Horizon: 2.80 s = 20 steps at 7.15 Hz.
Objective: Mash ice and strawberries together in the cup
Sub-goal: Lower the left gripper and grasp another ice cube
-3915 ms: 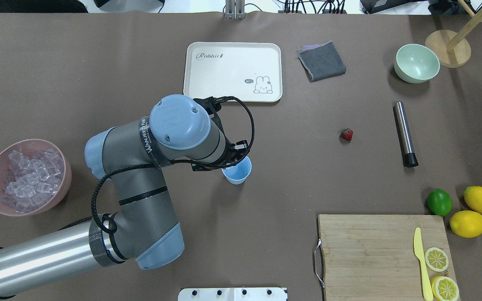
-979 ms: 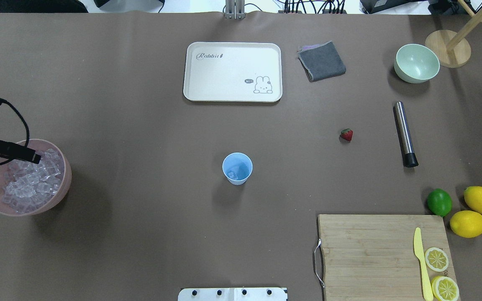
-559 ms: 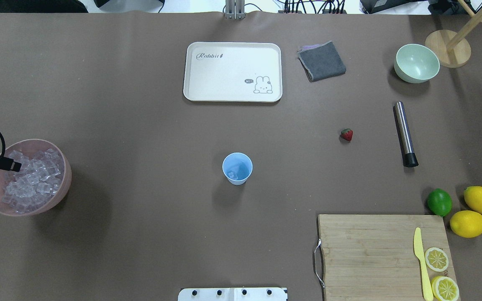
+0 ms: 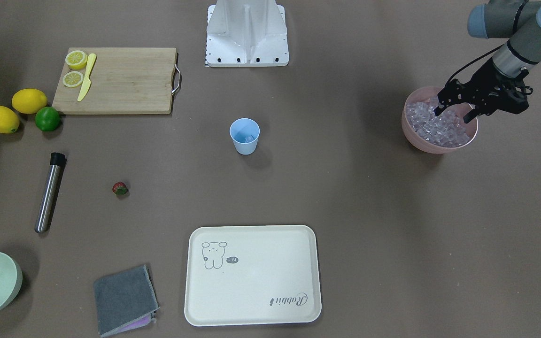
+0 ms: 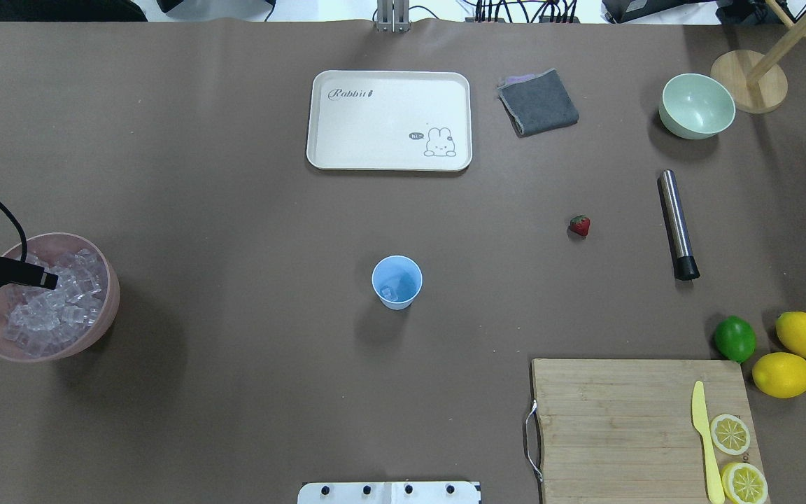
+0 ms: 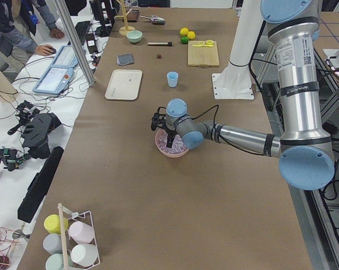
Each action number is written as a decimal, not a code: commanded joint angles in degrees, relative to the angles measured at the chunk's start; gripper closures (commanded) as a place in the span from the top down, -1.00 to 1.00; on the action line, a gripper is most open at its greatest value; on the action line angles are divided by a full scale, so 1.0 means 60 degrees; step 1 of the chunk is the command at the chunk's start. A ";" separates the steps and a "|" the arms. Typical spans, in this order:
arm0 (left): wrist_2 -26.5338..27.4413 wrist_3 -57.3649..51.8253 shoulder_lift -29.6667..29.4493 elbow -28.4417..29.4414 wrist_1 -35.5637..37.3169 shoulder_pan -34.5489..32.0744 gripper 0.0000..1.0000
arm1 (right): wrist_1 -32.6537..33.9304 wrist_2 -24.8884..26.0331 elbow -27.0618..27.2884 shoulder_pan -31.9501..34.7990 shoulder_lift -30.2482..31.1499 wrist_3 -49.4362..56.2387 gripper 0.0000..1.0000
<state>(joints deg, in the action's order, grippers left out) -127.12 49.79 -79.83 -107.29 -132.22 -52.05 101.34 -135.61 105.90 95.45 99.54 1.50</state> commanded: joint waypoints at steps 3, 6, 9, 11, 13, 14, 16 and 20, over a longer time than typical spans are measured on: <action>0.0195 0.0594 -0.0259 -0.0092 -0.0419 0.0749 0.65 | 0.0000 -0.0001 0.0031 0.0000 -0.0008 0.0000 1.00; 0.0195 0.0623 -0.0246 -0.0063 -0.0419 0.0940 0.44 | 0.0000 -0.0001 0.0031 0.0000 -0.0008 0.0000 1.00; 0.0195 0.0550 -0.0186 0.0010 -0.0477 0.0940 0.40 | 0.0000 -0.0001 0.0031 0.0000 -0.0008 0.0000 1.00; 0.0180 0.0565 -0.0143 -0.0033 -0.0507 0.0926 0.06 | 0.0000 -0.0001 0.0016 0.0000 -0.0023 0.0000 1.00; 0.0180 0.0550 0.0003 0.0010 -0.0565 0.0940 0.00 | 0.0000 -0.0001 0.0016 0.0000 -0.0023 0.0000 1.00; 0.0194 0.0550 0.0004 0.0010 -0.0653 0.0940 -0.01 | 0.0000 -0.0001 0.0002 0.0000 -0.0023 0.0000 1.00; 0.0195 0.0550 0.0004 0.0084 -0.0668 0.0955 -0.01 | 0.0000 -0.0001 0.0001 0.0000 -0.0037 0.0000 1.00; 0.0194 0.0638 0.0004 0.0098 -0.0815 0.1043 -0.20 | 0.0000 -0.0016 0.0016 0.0000 -0.0037 -0.0015 1.00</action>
<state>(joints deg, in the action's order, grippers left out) -126.01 53.56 -79.87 -106.79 -136.96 -45.98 101.34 -135.67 105.99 95.45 99.28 1.43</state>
